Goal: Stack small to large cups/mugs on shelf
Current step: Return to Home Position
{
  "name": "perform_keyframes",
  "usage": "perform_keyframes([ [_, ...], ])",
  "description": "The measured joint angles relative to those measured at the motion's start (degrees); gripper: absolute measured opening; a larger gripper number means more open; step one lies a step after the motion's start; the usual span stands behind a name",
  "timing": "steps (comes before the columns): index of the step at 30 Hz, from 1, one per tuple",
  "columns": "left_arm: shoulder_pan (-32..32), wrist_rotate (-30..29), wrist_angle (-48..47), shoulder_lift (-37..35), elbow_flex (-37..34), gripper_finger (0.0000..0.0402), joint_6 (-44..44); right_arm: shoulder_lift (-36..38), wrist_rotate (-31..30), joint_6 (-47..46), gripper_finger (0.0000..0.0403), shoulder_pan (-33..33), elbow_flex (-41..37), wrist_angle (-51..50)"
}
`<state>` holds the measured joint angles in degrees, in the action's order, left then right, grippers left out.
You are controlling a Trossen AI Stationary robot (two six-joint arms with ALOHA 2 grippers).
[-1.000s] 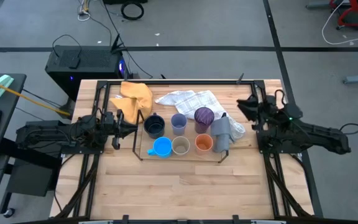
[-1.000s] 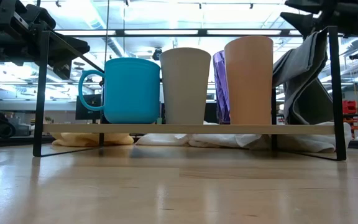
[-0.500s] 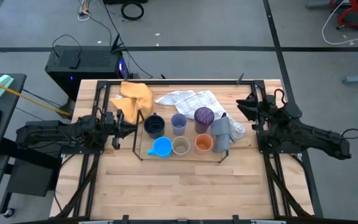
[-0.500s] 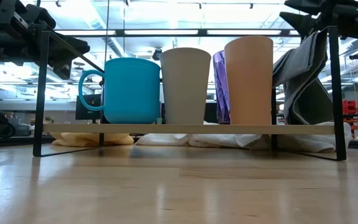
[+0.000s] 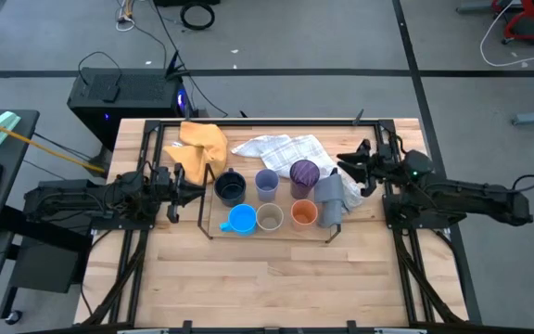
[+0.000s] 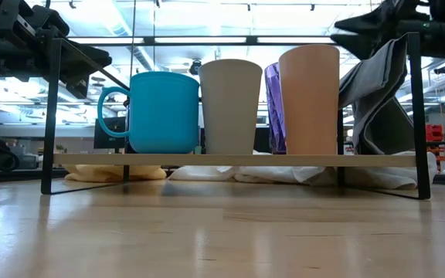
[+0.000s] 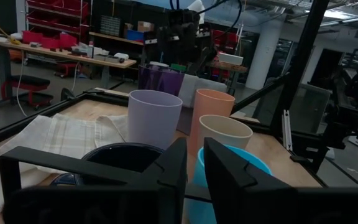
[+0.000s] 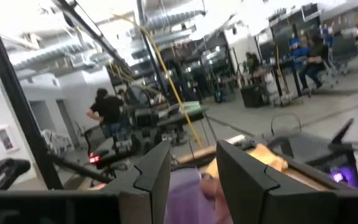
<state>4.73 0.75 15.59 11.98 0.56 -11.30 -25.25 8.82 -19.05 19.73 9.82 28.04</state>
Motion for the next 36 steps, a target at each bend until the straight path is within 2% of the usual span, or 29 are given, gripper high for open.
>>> perform_keyframes([
  [6,0.0,0.0,0.0,0.0,0.0,0.0058,0.0,5.3,0.1,-1.0,0.0137,0.0,0.0,2.8],
  [9,0.0,0.0,0.0,0.0,0.0,0.0054,0.0,8.4,2.4,-3.6,0.0137,-0.2,0.0,2.7],
  [13,0.0,0.0,0.0,0.0,0.0,0.0054,0.0,11.4,3.5,-4.3,0.0137,-3.5,0.0,2.4],
  [19,0.0,0.0,0.0,0.0,0.0,0.0062,0.0,13.0,-2.4,1.6,0.0135,-12.0,1.5,0.8],
  [23,0.0,0.0,0.0,0.0,0.0,0.0064,0.0,13.0,-8.4,6.6,0.013,-16.8,1.9,-5.7],
  [27,0.0,0.0,0.0,0.0,0.0,0.0059,0.0,13.1,-10.7,8.3,0.0128,-17.8,2.0,-6.6],
  [32,0.0,0.0,0.0,0.0,0.0,0.0052,0.0,14.6,-12.2,8.7,0.013,-17.6,1.9,-17.3],
  [36,0.0,0.0,0.0,0.0,0.0,0.0051,0.0,17.3,-13.8,10.4,0.0129,-17.6,1.9,-21.4],
])
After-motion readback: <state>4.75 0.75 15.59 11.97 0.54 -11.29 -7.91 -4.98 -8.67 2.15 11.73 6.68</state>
